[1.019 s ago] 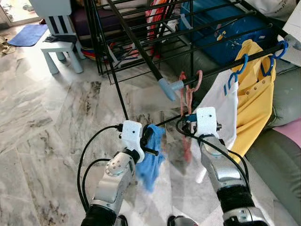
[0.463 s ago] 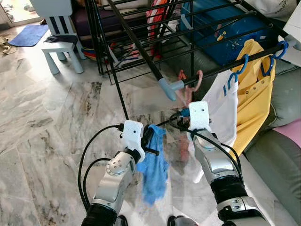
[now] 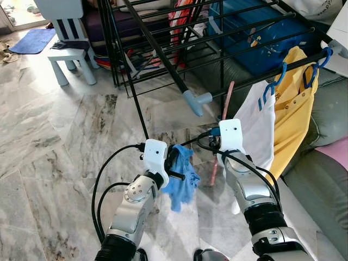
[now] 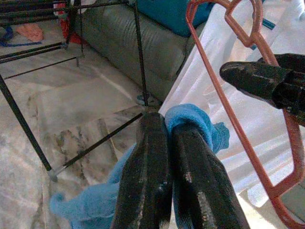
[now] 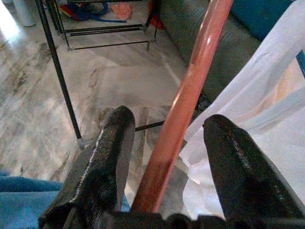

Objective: Hang hanger

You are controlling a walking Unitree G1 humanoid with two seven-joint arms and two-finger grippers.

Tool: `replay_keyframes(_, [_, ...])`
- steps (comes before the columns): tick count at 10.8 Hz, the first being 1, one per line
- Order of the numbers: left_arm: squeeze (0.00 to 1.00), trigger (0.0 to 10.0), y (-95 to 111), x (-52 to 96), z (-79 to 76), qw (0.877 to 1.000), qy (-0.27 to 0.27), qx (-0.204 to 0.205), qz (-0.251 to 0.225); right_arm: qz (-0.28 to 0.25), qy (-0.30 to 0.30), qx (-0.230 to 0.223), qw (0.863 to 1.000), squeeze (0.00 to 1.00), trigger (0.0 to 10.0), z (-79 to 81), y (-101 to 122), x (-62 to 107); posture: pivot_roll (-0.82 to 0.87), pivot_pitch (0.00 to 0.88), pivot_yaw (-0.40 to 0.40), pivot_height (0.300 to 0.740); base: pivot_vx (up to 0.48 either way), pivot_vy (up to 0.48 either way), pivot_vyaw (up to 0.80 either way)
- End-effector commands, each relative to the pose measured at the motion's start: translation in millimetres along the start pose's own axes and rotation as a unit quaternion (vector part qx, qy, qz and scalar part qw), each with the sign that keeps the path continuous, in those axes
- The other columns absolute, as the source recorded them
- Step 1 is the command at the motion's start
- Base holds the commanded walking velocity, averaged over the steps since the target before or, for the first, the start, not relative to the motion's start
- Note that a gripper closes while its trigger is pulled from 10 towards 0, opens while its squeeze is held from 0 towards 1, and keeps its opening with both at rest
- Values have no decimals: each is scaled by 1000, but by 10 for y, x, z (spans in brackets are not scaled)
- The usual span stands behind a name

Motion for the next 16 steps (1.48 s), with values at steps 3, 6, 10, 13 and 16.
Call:
replay_keyframes(3, [0,10000,-11,-19,-77,1000,-8,4,5,14,7,1,1000,0,0,74,-52,2,-146,132,-4,740,0,0,0])
replay_keyframes(6, [0,10000,-20,-12,-86,1000,-10,3,8,15,19,0,1000,0,0,126,-77,39,-145,137,-4,740,0,0,0])
replay_keyframes(10, [0,10000,-37,-17,-92,1000,-11,1,13,11,25,13,1000,0,0,62,-68,67,-148,138,-2,740,0,0,0])
replay_keyframes(13, [0,10000,-42,-18,-84,1000,-10,-2,16,0,40,28,999,0,0,53,-47,133,-146,138,0,740,0,0,0])
replay_keyframes(16, [0,10000,-22,-12,20,999,25,-17,18,-53,33,60,996,0,5333,-77,76,342,-146,143,4,740,0,0,0])
Point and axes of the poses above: a point about 5 cm out from each wrist's last joint towards the gripper, its own x axis pointing back from the gripper into the wrist, its own y axis along the axis of the wrist's last joint, z = x × y, the point moved 5 cm from there along -x, pointing out of the wrist towards the gripper, and after that the axes turned 15 degrees about -x, right-handed, at the moved point
